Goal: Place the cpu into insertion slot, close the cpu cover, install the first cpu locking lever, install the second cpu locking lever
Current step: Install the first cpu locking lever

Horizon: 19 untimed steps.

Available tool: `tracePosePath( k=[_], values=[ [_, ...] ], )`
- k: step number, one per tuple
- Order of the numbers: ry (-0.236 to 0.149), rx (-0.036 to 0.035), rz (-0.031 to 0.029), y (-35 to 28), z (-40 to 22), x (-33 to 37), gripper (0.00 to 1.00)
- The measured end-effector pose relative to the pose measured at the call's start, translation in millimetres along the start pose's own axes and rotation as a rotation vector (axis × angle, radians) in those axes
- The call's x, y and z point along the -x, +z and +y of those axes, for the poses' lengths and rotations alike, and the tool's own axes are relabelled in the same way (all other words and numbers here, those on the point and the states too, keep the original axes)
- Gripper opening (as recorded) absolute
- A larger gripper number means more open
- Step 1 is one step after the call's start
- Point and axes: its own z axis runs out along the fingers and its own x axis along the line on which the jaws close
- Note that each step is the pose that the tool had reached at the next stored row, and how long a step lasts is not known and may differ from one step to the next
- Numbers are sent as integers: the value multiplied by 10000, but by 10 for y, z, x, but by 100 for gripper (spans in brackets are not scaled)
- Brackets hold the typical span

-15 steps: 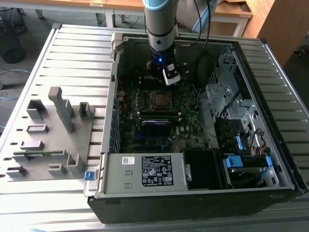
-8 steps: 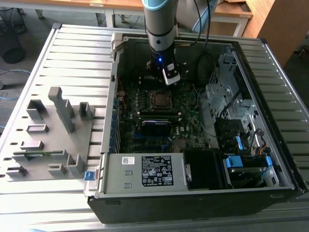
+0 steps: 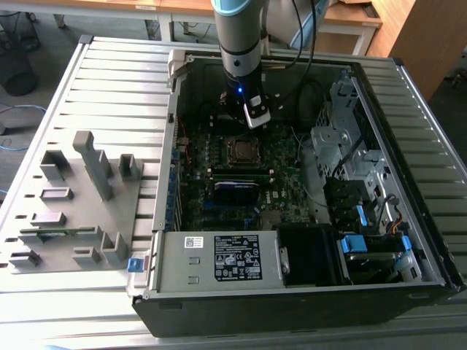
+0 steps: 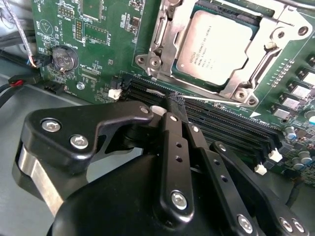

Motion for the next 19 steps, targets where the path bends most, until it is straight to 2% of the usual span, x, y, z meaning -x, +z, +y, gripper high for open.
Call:
tracePosePath(
  k=[2, 5, 19],
  values=[
    [-6, 4, -30, 1, -4, -15, 10],
    [-21, -37, -53, 3, -13, -21, 10],
    [-23, -54, -58, 1, -27, -18, 10]
  ],
)
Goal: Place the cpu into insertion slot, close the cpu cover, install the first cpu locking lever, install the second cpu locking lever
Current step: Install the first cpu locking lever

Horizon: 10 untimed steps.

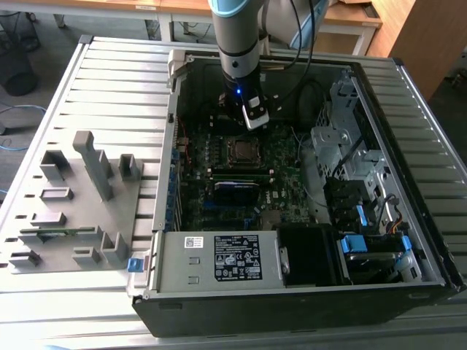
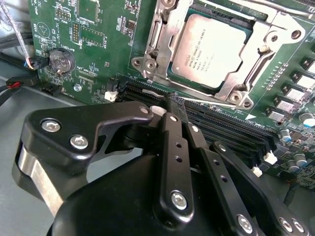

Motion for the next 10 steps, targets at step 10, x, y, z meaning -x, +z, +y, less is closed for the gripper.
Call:
tracePosePath(
  k=[10],
  values=[
    [22, -3, -5, -7, -34, 9, 10]
  ],
)
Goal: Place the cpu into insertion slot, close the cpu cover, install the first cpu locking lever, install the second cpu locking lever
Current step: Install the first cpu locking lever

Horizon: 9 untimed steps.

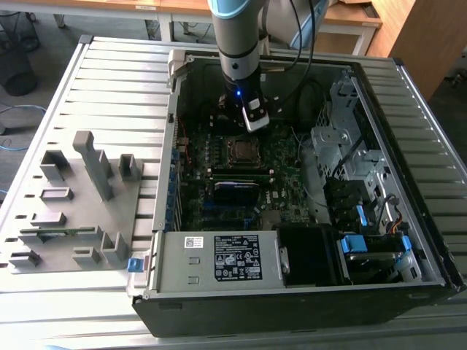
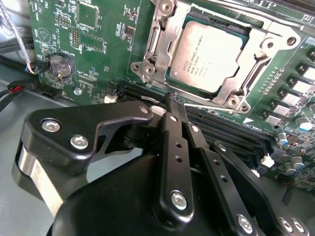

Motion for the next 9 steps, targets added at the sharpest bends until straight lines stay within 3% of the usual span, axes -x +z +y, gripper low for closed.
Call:
tracePosePath(
  k=[3, 9],
  values=[
    [7, 7, 1, 1, 6, -2, 10],
    [68, 106, 15, 4, 16, -4, 10]
  ],
)
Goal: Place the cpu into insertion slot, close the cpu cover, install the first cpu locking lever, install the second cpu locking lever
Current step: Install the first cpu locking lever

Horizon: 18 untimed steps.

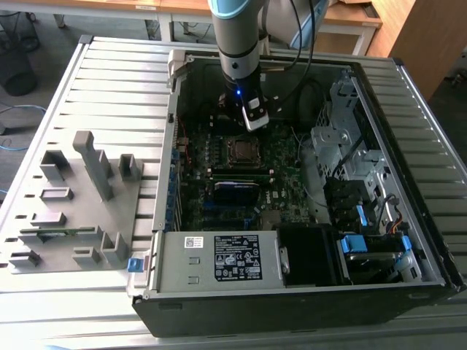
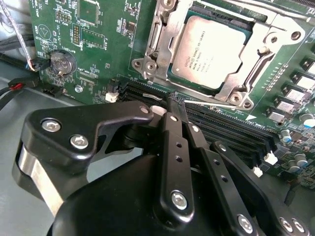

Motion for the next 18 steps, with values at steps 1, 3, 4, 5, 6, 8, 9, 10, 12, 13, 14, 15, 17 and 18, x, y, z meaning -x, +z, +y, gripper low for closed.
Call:
tracePosePath(
  k=[1, 3, 4, 5, 6, 8, 9, 10, 12, 13, 14, 15, 17, 18],
  values=[
    [9, 10, 0, 0, 2, -1, 10],
    [26, 9, -1, 0, 4, -2, 10],
    [35, 9, -3, 0, 4, -2, 10],
    [45, 9, -6, 1, 5, -2, 10],
    [57, 10, -8, 1, 6, -2, 10],
    [87, 21, -12, 2, 7, -2, 10],
    [104, 31, -13, 3, 8, -3, 10],
    [121, 47, -12, 3, 10, -3, 10],
    [148, 68, -10, 3, 14, -5, 10],
    [154, 71, -11, 3, 16, -5, 10],
    [155, 72, -10, 4, 16, -5, 10],
    [156, 73, -11, 4, 16, -5, 10],
    [157, 73, -11, 6, 16, -6, 10],
    [157, 71, -14, 9, 16, -6, 10]
  ],
)
